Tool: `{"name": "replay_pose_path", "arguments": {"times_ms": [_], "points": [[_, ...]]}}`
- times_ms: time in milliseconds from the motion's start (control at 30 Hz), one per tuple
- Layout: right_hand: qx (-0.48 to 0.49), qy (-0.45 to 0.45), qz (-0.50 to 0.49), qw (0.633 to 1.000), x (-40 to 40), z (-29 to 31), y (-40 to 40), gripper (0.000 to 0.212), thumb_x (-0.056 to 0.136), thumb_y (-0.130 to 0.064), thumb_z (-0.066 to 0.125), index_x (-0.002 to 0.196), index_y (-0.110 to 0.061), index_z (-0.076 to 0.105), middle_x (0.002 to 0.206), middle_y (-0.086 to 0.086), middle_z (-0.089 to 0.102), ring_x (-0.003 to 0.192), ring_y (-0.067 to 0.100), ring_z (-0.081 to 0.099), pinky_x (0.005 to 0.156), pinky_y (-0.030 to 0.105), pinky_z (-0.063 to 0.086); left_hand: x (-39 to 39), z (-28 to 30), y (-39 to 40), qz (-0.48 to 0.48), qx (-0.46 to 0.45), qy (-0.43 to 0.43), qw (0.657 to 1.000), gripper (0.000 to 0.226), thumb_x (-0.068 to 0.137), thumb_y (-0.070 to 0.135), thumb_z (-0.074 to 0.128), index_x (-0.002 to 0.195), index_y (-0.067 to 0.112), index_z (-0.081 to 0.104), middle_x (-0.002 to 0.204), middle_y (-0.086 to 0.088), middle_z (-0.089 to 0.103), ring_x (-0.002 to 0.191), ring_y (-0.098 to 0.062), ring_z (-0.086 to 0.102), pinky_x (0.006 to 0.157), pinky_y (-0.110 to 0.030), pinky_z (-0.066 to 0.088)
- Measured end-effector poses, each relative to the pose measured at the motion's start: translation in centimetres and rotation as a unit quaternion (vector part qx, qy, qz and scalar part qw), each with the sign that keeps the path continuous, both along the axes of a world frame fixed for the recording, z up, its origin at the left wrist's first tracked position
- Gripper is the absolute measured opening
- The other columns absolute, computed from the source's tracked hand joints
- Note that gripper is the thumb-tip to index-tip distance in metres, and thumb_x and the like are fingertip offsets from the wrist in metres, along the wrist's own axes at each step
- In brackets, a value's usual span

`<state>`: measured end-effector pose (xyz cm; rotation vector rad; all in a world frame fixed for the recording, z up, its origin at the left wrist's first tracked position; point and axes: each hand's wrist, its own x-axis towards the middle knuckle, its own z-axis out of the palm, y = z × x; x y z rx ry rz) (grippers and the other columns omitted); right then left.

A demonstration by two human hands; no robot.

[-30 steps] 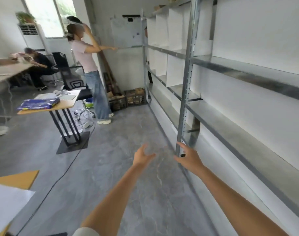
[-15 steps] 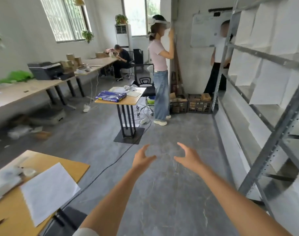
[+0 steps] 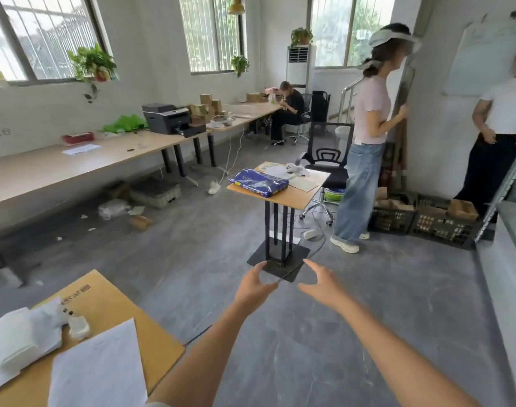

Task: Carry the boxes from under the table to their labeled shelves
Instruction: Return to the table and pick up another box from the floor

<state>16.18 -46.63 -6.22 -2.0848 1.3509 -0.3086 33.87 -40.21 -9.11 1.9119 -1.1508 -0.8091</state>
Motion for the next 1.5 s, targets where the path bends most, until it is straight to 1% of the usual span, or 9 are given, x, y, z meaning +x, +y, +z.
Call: {"name": "replay_pose_path", "arguments": {"times_ms": [100,333,533,700,967,1067,1200,1333,1500], "points": [[0.001,0.012,0.045,0.999,4.1,-0.1,-4.6,0.074,0.082,-0.034,0.064,0.146,-0.022,0.029,0.148,0.007,0.039,0.134,0.023,0.039,0.104,0.033,0.037,3.4,0.0,-3.8,0.017,0.010,-0.013,1.000,0.068,0.081,0.022,0.067,0.142,0.019,0.037,0.145,-0.007,0.043,0.133,-0.022,0.040,0.101,-0.027,0.034],[-0.019,0.054,0.119,0.991,13.6,-0.8,-13.9,0.078,0.078,-0.040,0.063,0.146,-0.023,0.028,0.148,0.005,0.039,0.132,0.024,0.041,0.103,0.040,0.041,11.7,-0.4,-11.1,0.059,0.038,-0.038,0.997,0.071,0.080,0.030,0.066,0.143,0.020,0.035,0.148,-0.007,0.039,0.136,-0.023,0.036,0.107,-0.031,0.031],[-0.045,0.056,0.200,0.977,23.5,-1.5,-22.7,0.079,0.079,-0.043,0.063,0.146,-0.023,0.027,0.149,0.004,0.037,0.134,0.023,0.037,0.103,0.038,0.038,20.2,-0.9,-17.9,0.126,0.048,-0.064,0.989,0.069,0.079,0.029,0.067,0.141,0.018,0.038,0.145,-0.009,0.042,0.134,-0.022,0.038,0.105,-0.027,0.030],[-0.057,0.038,0.258,0.964,32.5,-0.6,-30.5,0.078,0.079,-0.040,0.064,0.146,-0.021,0.028,0.149,0.006,0.037,0.134,0.023,0.038,0.106,0.035,0.036,27.6,1.2,-24.3,0.190,0.043,-0.077,0.978,0.071,0.079,0.028,0.066,0.142,0.019,0.035,0.145,-0.008,0.042,0.135,-0.022,0.037,0.106,-0.028,0.030],[-0.024,0.017,0.336,0.941,45.4,-0.1,-38.0,0.076,0.079,-0.034,0.065,0.145,-0.019,0.031,0.149,0.007,0.035,0.136,0.022,0.036,0.108,0.035,0.034,38.2,2.1,-29.6,0.260,0.074,-0.099,0.958,0.070,0.079,0.031,0.064,0.142,0.022,0.035,0.144,-0.006,0.042,0.131,-0.021,0.042,0.101,-0.029,0.037],[-0.018,0.016,0.354,0.935,50.4,-0.6,-41.1,0.076,0.079,-0.036,0.064,0.145,-0.019,0.031,0.149,0.007,0.035,0.136,0.022,0.035,0.108,0.033,0.033,42.5,1.2,-31.6,0.282,0.083,-0.098,0.951,0.070,0.079,0.033,0.064,0.142,0.022,0.036,0.143,-0.005,0.043,0.131,-0.020,0.043,0.098,-0.028,0.038],[-0.023,0.026,0.370,0.928,57.9,-1.3,-45.0,0.076,0.079,-0.039,0.064,0.145,-0.020,0.031,0.148,0.006,0.036,0.135,0.022,0.036,0.108,0.036,0.034,49.2,-0.1,-35.4,0.300,0.081,-0.074,0.947,0.069,0.080,0.032,0.064,0.142,0.023,0.035,0.142,-0.006,0.044,0.130,-0.021,0.043,0.100,-0.030,0.037],[-0.032,0.035,0.379,0.924,66.5,-1.7,-49.3,0.076,0.079,-0.041,0.062,0.145,-0.023,0.030,0.149,0.004,0.035,0.135,0.021,0.036,0.107,0.037,0.036,57.5,-0.7,-39.9,0.314,0.059,-0.050,0.946,0.069,0.079,0.031,0.064,0.142,0.023,0.036,0.142,-0.006,0.044,0.129,-0.021,0.044,0.097,-0.027,0.037],[0.000,0.040,0.374,0.927,75.4,-1.9,-53.8,0.076,0.079,-0.041,0.062,0.145,-0.027,0.028,0.151,0.005,0.033,0.137,0.023,0.034,0.109,0.042,0.034,66.4,-0.9,-44.4,0.322,0.045,-0.030,0.945,0.070,0.079,0.033,0.063,0.142,0.023,0.035,0.144,-0.005,0.042,0.131,-0.021,0.041,0.099,-0.028,0.035]]}}
